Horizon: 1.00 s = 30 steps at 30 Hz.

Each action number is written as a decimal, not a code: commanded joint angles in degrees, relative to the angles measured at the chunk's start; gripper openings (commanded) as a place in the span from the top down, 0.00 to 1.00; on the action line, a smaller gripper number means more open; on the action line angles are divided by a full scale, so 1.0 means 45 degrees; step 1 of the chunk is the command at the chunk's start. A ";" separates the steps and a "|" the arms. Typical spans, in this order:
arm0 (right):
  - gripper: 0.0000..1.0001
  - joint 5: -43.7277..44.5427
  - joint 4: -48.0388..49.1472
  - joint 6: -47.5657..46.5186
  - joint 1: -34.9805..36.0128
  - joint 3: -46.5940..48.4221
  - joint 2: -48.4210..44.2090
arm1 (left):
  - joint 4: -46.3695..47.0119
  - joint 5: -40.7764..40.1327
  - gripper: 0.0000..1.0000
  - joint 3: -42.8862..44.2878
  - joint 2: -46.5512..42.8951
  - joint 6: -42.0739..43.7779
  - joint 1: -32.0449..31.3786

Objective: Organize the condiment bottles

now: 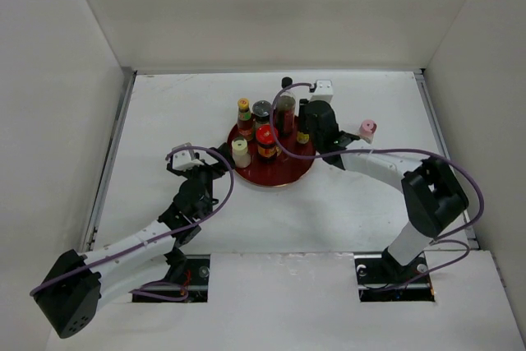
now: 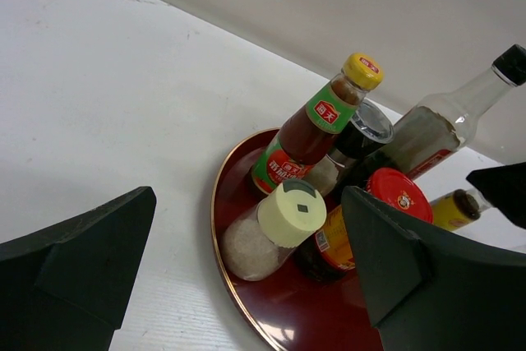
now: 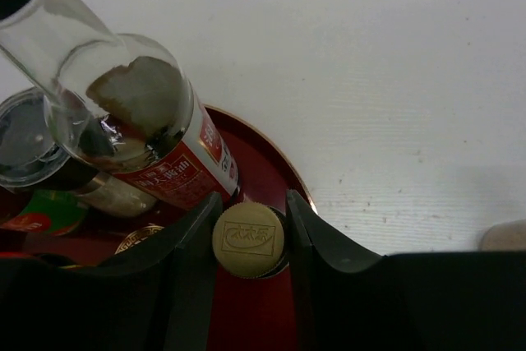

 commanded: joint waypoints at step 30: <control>0.02 0.2119 -0.1432 0.1318 -0.4167 -0.2281 -0.2928 | 0.0692 0.0059 0.00 -0.0046 -0.0068 -0.0135 0.0040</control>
